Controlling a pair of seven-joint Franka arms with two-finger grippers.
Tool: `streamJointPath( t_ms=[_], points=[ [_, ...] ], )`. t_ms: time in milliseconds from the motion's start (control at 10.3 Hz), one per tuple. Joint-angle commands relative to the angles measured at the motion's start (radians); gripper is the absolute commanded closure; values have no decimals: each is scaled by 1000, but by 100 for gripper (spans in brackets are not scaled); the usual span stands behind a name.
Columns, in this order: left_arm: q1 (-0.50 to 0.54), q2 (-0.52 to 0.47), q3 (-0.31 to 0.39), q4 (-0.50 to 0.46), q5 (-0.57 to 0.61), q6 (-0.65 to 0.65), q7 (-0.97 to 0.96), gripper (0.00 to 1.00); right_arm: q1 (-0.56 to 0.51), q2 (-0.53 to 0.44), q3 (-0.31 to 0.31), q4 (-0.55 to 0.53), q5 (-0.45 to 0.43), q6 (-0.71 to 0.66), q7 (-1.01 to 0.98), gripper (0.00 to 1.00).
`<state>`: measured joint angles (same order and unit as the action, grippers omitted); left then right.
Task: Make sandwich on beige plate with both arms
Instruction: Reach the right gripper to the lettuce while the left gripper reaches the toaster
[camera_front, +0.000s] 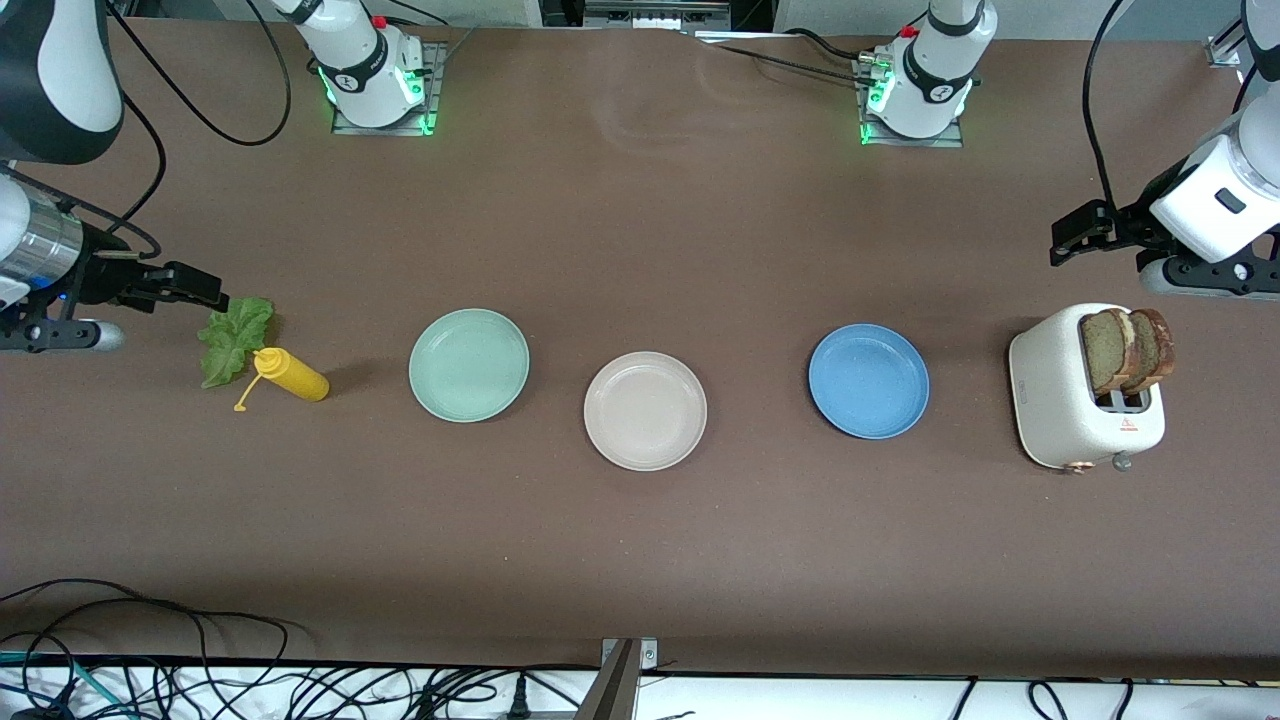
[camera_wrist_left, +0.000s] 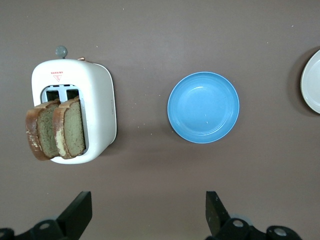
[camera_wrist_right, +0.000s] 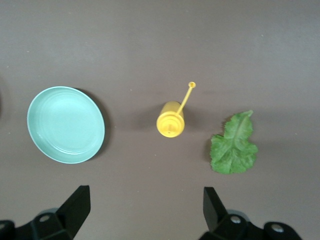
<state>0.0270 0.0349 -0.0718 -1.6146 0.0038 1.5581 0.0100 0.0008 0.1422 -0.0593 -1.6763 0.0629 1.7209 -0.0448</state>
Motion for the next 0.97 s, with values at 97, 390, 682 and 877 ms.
streamJointPath(
  t_ms=[97, 390, 682, 877],
  points=[
    [2, 7, -2, 21, 30, -7, 22, 0, -18, 54, -98, 12, -12, -15, -103, 0],
    [2, 7, -2, 21, 30, -7, 22, 0, -90, 135, -126, 10, -21, 46, -255, 0],
    [2, 7, -2, 21, 30, -7, 22, 0, -122, 218, -126, -17, -81, 152, -297, 0],
    [2, 7, -2, 21, 30, -7, 22, 0, -127, 252, -126, -69, -81, 245, -305, 0]
  ],
)
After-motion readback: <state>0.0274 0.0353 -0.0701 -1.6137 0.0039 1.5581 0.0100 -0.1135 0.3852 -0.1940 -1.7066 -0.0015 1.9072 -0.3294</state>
